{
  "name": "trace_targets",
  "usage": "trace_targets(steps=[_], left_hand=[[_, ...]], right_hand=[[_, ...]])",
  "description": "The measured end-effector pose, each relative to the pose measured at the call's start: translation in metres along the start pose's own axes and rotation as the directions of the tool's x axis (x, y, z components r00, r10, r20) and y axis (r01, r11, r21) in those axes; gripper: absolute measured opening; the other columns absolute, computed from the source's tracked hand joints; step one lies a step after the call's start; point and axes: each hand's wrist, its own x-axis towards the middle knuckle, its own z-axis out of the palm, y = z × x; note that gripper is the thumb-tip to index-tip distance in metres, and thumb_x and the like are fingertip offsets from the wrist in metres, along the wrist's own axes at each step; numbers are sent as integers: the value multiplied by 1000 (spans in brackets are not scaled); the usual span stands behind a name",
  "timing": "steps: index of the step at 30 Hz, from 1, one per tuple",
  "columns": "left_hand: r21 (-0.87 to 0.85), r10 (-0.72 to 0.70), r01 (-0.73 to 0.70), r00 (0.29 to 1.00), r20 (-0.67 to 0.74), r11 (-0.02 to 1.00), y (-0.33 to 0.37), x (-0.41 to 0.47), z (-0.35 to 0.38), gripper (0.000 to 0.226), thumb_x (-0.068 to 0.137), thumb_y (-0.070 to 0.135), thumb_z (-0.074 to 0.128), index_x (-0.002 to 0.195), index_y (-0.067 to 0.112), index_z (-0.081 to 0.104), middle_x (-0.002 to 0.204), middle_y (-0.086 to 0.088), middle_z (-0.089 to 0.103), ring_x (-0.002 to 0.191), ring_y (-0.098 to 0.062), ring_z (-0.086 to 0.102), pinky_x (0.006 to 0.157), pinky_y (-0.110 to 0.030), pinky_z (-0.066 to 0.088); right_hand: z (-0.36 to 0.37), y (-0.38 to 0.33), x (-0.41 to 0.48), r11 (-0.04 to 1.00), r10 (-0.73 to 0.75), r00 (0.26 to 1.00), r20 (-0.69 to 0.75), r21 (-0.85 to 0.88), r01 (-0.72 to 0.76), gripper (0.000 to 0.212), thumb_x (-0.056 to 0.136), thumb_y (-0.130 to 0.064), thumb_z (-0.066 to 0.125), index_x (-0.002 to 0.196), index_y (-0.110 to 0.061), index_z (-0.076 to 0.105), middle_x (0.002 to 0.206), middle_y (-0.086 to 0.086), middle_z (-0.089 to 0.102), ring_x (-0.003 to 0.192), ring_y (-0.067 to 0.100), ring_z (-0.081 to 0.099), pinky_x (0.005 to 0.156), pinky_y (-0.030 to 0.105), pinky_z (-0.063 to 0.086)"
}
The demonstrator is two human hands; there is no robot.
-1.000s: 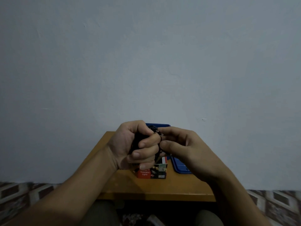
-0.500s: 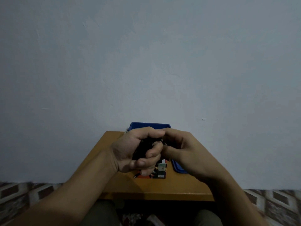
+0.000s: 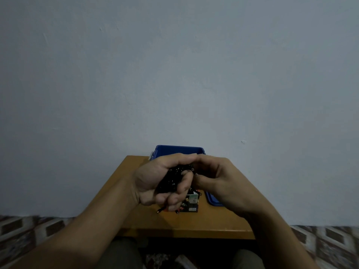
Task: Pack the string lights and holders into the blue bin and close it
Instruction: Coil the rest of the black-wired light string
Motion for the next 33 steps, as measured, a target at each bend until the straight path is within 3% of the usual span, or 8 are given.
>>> trace_targets(steps=[6,10,16,19,23,29,33], left_hand=[[10,24,-23,998,-53,1000,1,1,-1,56,96,47,55,59,5,64,47,-11,60,30,-9,51,41,-23,48],[54,4,-1,999,-50,999,2,0,-2,59,94,49,57,55,6,65,49,-13,63,29,-11,52,33,-20,37],[117,-19,26,998,-58,993,8,-6,0,59,90,50,63,57,1,66,54,-18,66,33,-13,58,34,-16,44],[158,-30,50,992,-123,986,9,-9,2,59,82,54,71,58,1,66,55,-17,66,34,-13,58,36,-17,45],[208,-2,58,966,-258,976,10,-12,6,56,83,51,69,54,3,65,51,-15,64,32,-12,55,38,-18,46],[260,72,64,873,-482,963,11,-10,11,55,78,52,75,52,7,58,41,-9,51,26,-11,40,39,-21,41],[247,114,32,824,-556,968,11,-4,16,50,71,53,74,52,9,57,39,-6,48,26,-10,38,42,-23,44]], right_hand=[[3,1,3,1000,-7,999,-37,26,8,28,99,-6,58,124,-15,66,106,6,75,100,20,71,86,35,55],[5,-1,3,1000,-20,1000,-22,19,20,28,98,-4,59,123,-13,67,110,7,75,107,23,70,96,42,56],[6,0,3,1000,11,998,-62,-14,-12,27,96,0,58,118,-12,69,109,7,75,106,25,70,96,48,56],[8,0,2,1000,12,997,-76,-11,-13,28,95,4,56,114,-10,70,105,9,75,102,27,71,94,45,57],[10,3,1,1000,3,997,-79,4,-3,28,92,8,53,106,-7,71,96,13,74,87,22,68,80,31,55],[11,9,3,997,21,996,-90,72,-15,19,89,-8,56,100,-10,72,97,18,72,89,40,64,83,44,54],[10,6,4,997,25,994,-111,77,-17,18,87,-9,56,93,-14,72,89,12,72,80,24,62,73,34,50]])
